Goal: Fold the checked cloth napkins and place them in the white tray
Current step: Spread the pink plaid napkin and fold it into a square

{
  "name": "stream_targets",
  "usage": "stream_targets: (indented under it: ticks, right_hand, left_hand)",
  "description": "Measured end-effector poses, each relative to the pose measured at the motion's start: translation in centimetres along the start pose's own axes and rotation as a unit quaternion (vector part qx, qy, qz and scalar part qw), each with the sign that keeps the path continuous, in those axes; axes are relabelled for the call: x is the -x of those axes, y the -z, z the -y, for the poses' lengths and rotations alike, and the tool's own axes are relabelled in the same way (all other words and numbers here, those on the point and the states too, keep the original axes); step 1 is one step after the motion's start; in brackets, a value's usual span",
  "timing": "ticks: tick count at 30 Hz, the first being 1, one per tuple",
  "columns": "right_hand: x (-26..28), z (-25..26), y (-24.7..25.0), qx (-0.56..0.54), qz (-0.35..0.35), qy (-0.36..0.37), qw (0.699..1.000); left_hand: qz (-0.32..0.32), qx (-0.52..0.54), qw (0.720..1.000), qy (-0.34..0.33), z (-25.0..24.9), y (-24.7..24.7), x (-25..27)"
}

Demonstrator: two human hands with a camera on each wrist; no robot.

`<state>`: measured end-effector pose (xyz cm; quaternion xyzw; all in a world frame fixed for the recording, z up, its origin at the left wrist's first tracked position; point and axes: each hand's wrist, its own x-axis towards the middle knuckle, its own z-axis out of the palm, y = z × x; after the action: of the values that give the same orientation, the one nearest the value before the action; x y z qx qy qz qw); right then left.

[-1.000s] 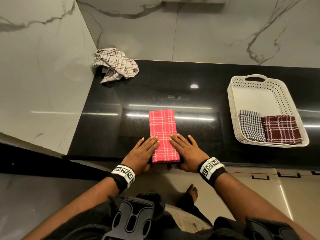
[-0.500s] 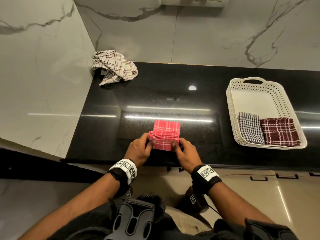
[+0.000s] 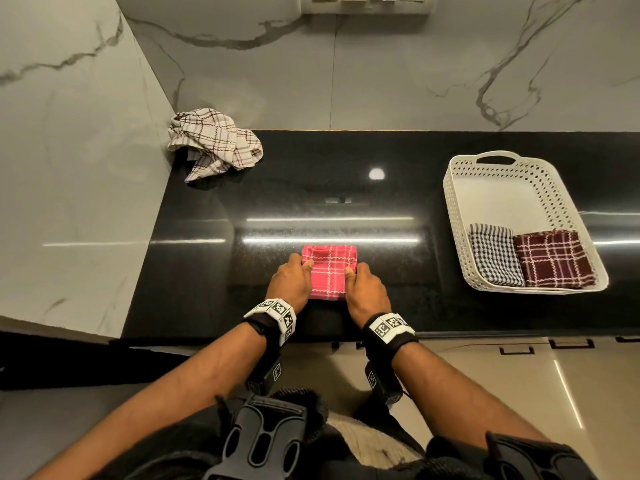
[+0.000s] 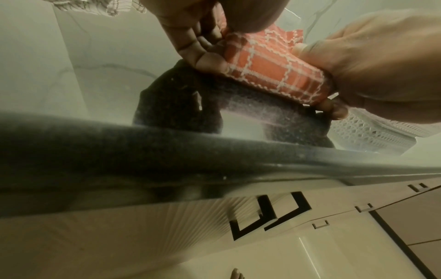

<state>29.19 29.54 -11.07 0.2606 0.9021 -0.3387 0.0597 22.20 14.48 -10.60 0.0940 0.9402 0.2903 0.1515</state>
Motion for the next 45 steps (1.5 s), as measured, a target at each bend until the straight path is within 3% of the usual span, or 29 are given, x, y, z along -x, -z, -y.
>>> stream_targets:
  ticks: [6, 9, 11, 13, 15, 17, 23, 29, 31, 34, 37, 40, 42, 45]
  right_hand:
    - [-1.4, 0.6, 1.1, 0.014, 0.031, -0.025, 0.999]
    - [-0.9, 0.5, 1.6, -0.023, -0.015, -0.001, 1.0]
    - [0.2, 0.0, 1.6, 0.029, -0.087, 0.081, 0.993]
    - [1.7, -0.5, 0.9, 0.113, -0.128, 0.173, 0.97]
    - [2.6, -0.6, -0.2, 0.171, -0.104, 0.246, 0.948]
    - [2.4, -0.4, -0.9, 0.216, -0.034, 0.254, 0.942]
    - [-0.3, -0.9, -0.4, 0.257, 0.116, 0.213, 0.935]
    - [-1.3, -0.3, 0.0, 0.21, 0.172, 0.171, 0.947]
    - [-0.8, -0.4, 0.4, 0.129, 0.117, 0.154, 0.973]
    - [0.1, -1.3, 0.8, -0.015, -0.025, 0.071, 0.997]
    - [0.2, -1.4, 0.6, -0.016, 0.023, -0.019, 0.999]
    - [-0.1, -0.8, 0.8, -0.075, 0.059, -0.033, 0.995]
    - [-0.3, -0.8, 1.1, -0.114, 0.072, -0.046, 0.99]
    - [-0.2, -1.6, 1.8, -0.19, 0.085, -0.064, 0.976]
  left_hand:
    - [-0.004, 0.006, 0.999, 0.049, -1.0, 0.5, -0.7]
    - [-0.017, 0.011, 0.999, 0.037, -0.6, 0.9, 0.1]
    - [-0.074, -0.034, 0.996, -0.042, 0.3, 1.0, 1.0]
    - [-0.119, -0.106, 0.973, -0.167, 1.4, 0.4, 1.7]
    - [-0.094, -0.163, 0.939, -0.288, 1.8, -0.4, 2.0]
    - [-0.051, -0.222, 0.911, -0.344, 1.5, -1.1, 1.6]
    - [0.059, -0.313, 0.912, -0.259, 3.2, -1.2, 0.3]
    - [0.089, -0.283, 0.927, -0.229, 2.6, -1.3, 0.3]
    - [0.095, -0.197, 0.953, -0.209, 2.5, -0.8, 0.2]
    - [-0.021, -0.003, 0.992, -0.126, 3.2, -0.3, -0.5]
    - [-0.025, 0.093, 0.995, -0.005, 2.6, 0.0, -1.0]
    - [-0.021, 0.177, 0.981, 0.077, 1.3, 0.3, -1.2]
    - [0.001, 0.226, 0.967, 0.114, 1.2, 0.1, -1.7]
    - [0.087, 0.302, 0.942, 0.122, 1.6, -0.5, -2.1]
